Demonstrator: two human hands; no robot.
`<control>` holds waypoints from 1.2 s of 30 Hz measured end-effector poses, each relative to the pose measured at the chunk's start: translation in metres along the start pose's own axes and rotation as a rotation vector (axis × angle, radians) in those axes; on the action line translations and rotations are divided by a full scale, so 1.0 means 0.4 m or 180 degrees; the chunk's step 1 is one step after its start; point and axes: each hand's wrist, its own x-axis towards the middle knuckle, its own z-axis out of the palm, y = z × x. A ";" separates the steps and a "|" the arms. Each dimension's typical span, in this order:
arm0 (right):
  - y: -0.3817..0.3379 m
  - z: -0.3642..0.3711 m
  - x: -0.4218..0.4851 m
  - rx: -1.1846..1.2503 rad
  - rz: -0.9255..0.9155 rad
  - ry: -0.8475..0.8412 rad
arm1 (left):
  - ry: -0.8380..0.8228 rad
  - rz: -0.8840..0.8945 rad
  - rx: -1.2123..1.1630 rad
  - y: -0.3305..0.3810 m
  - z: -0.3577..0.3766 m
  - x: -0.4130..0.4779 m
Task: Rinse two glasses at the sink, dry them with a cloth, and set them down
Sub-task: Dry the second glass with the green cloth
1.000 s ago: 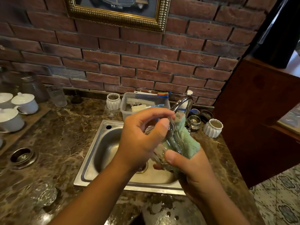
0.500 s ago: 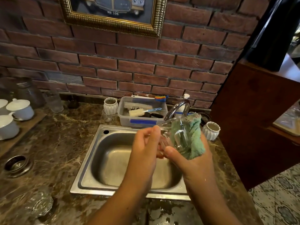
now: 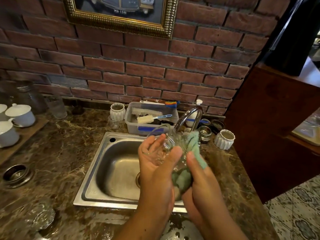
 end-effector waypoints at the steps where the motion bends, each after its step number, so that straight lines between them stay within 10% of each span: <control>1: 0.007 0.003 0.003 0.0302 0.0199 0.0092 | -0.0057 0.0211 0.0221 -0.012 -0.007 0.003; 9: 0.014 -0.050 0.002 0.0377 0.0810 0.0060 | 0.0116 0.0759 0.1031 -0.024 -0.094 0.058; 18: 0.005 -0.100 0.018 -0.3169 0.0261 -0.0094 | -0.0473 0.1051 0.1221 -0.008 -0.118 0.043; 26: 0.000 -0.099 -0.011 0.0474 0.1812 0.0318 | -0.0637 0.0509 0.1650 -0.088 -0.167 0.031; 36: 0.067 -0.070 -0.037 0.1068 0.2130 0.1149 | -0.1102 0.0291 0.1748 -0.079 -0.213 0.030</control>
